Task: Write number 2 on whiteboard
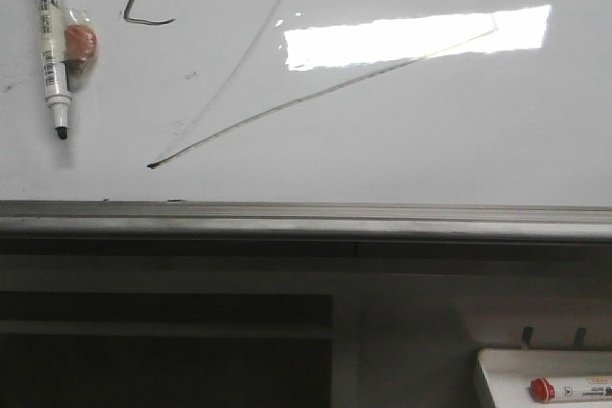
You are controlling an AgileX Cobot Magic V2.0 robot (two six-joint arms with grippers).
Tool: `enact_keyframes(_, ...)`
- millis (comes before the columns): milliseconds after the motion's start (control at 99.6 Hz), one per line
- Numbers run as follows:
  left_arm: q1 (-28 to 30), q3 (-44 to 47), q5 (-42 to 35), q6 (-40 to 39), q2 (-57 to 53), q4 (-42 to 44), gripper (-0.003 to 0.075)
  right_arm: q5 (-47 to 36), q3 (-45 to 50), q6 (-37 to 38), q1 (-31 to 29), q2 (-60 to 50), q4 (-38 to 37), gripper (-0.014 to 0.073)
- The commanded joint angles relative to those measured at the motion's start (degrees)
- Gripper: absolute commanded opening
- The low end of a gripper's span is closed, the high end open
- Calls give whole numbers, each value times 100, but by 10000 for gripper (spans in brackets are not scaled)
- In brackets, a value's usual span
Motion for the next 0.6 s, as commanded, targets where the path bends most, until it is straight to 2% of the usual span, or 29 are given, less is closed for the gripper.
enact_keyframes(0, 20, 63, -242, -62, -154, -26, -20, -225, 142, 42, -363, 59, -97, -71)
enact_keyframes(120, 20, 63, -242, -62, -154, -26, -20, 194, 142, 42, -783, -85, -97, -71)
enact_keyframes(211, 20, 63, -242, -62, -154, -26, -20, 587, 142, 42, -882, -328, -97, -71)
enact_keyframes(592, 20, 63, -242, -62, -154, -26, -20, 556, 142, 42, -882, -515, -108, -71)
